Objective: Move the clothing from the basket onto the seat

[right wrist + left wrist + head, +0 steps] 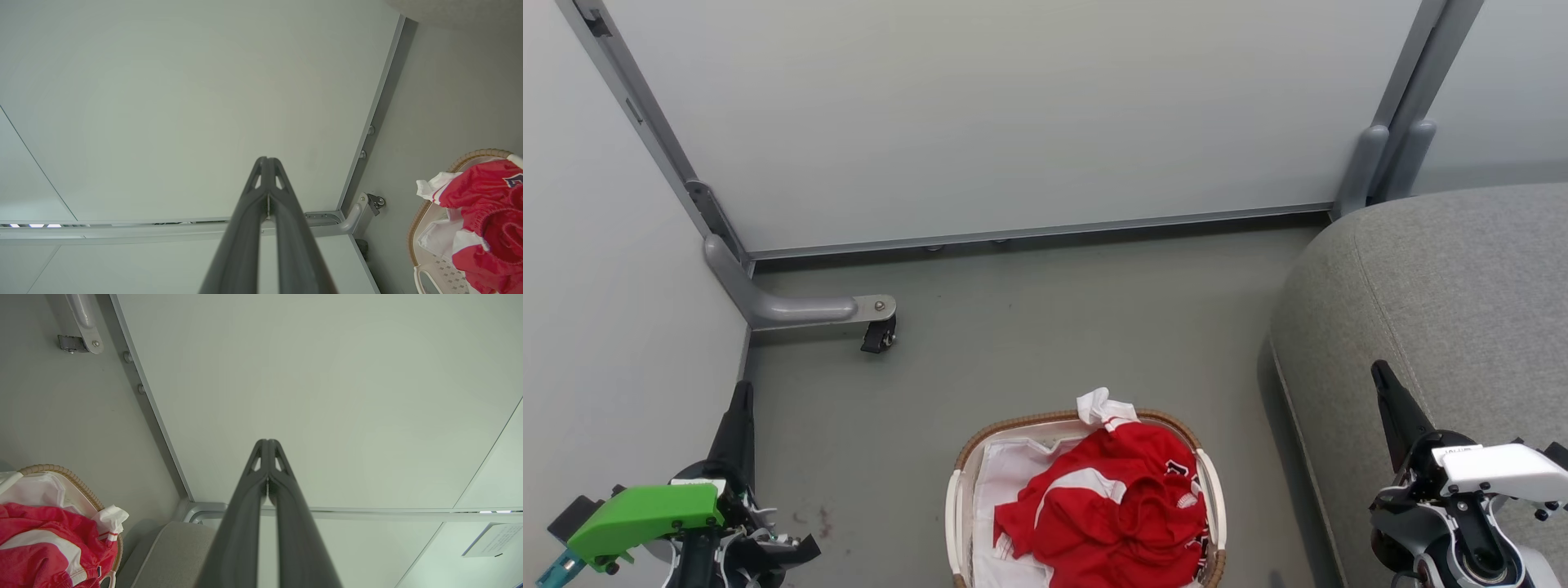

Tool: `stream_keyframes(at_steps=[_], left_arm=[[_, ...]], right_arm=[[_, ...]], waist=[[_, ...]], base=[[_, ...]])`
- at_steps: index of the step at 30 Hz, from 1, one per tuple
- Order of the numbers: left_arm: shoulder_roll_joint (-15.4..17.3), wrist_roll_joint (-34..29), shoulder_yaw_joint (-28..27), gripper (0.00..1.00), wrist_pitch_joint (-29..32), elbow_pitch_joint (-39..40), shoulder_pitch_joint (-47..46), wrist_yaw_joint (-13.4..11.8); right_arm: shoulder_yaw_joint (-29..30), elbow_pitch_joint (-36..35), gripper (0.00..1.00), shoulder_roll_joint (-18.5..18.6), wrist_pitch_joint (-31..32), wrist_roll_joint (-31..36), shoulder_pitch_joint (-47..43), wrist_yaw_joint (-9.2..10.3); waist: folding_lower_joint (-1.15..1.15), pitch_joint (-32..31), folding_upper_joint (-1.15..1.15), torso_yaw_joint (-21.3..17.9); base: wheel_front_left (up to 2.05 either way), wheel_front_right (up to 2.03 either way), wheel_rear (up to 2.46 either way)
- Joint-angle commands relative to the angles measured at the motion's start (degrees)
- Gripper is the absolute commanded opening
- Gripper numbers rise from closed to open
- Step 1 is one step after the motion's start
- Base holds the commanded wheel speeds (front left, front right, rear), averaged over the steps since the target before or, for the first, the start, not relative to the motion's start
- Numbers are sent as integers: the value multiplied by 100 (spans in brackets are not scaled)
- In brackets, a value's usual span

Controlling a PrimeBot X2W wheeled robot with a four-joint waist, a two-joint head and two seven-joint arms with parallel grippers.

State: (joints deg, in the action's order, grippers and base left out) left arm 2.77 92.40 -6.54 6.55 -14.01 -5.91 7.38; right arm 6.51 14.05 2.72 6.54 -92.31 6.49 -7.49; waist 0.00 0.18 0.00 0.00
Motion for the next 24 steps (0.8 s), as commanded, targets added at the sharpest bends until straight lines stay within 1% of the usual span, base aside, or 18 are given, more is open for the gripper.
stream_keyframes(at_steps=[1, 15, 16, 20, 24], left_arm=[[23, 0, -3, 0, 10, 7, -68, 24], [23, 0, -3, 0, 10, 7, -68, 24], [-3, -1, 6, 100, -4, -14, 6, -1], [-37, -2, 39, 100, -14, -205, 150, -13], [-34, -39, 189, 100, -134, -157, 163, -12]], right_arm=[[9, -16, 0, 35, 12, -19, -67, 0], [9, -16, 0, 35, 12, -19, -67, 0], [-4, 19, 100, -4, -6, 3, -3, 0], [-23, 206, 100, -67, -9, 5, -105, 1], [-86, 177, 100, -61, -129, 75, -137, 1]], waist=[[0, 0, 0, 0], [0, 0, 0, 0], [0, 0, 0, 0], [0, 0, 0, 0], [0, 3, 0, -1]], base=[[0, 0, 0], [0, 0, 0], [0, 0, 0], [0, 0, 0], [0, 0, 0]])
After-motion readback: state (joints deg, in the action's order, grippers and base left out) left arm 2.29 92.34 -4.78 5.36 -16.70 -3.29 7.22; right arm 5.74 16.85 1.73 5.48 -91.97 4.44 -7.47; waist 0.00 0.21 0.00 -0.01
